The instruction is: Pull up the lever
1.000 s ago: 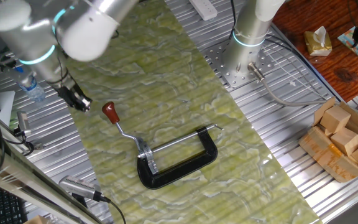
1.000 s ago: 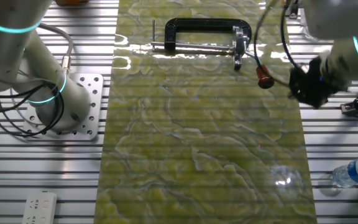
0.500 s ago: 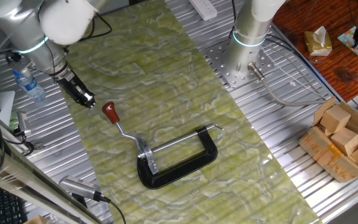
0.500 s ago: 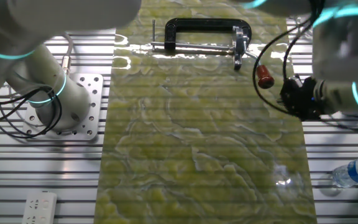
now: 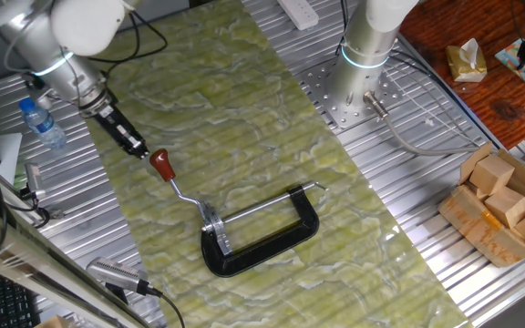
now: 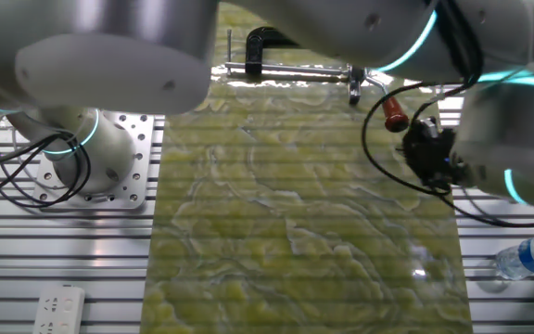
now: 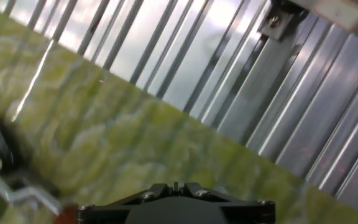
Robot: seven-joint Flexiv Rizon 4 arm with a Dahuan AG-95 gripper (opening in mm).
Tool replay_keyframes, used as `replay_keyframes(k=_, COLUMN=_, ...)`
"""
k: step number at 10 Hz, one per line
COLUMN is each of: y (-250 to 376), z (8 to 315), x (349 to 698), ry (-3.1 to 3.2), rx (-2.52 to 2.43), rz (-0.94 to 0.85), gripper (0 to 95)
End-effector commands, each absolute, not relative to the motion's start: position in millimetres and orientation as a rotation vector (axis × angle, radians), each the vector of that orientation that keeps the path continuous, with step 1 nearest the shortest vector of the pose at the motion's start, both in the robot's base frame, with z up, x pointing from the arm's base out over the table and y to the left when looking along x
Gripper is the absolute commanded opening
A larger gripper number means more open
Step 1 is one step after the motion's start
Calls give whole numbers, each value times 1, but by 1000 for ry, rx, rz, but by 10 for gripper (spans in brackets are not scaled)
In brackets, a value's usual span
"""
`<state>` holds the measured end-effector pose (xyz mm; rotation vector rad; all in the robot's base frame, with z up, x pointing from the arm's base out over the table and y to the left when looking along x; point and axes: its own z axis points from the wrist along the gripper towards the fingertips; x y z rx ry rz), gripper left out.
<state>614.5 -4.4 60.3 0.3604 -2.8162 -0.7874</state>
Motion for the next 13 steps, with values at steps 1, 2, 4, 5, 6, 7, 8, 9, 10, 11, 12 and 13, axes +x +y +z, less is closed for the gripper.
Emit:
replay_keyframes(k=1, y=1, z=64, x=606, ry=-2799, rx=307, rz=-819, gripper=0)
replay_keyframes(k=2, y=4, z=67, x=605, ry=-2786, rx=265, rz=-852, gripper=0)
replay_keyframes(k=4, y=6, z=70, x=606, ry=-2785, rx=254, rz=-854, gripper=0)
replay_keyframes(k=5, y=6, z=70, x=606, ry=-2775, rx=237, rz=-881, gripper=0)
replay_keyframes(k=6, y=6, z=71, x=605, ry=-2775, rx=243, rz=-885, gripper=0)
replay_keyframes(k=7, y=6, z=72, x=606, ry=-2779, rx=264, rz=-884, gripper=0)
replay_keyframes(k=8, y=4, z=74, x=610, ry=-2785, rx=302, rz=-876, gripper=0)
replay_keyframes(k=9, y=0, z=78, x=619, ry=-2788, rx=334, rz=-869, gripper=0)
replay_keyframes(k=10, y=-2, z=81, x=624, ry=-2788, rx=354, rz=-871, gripper=190)
replay_keyframes(k=11, y=-4, z=83, x=629, ry=-2784, rx=358, rz=-869, gripper=190)
replay_keyframes(k=12, y=-6, z=86, x=634, ry=-2775, rx=360, rz=-867, gripper=380)
replay_keyframes(k=13, y=-8, z=89, x=638, ry=-2759, rx=365, rz=-868, gripper=380)
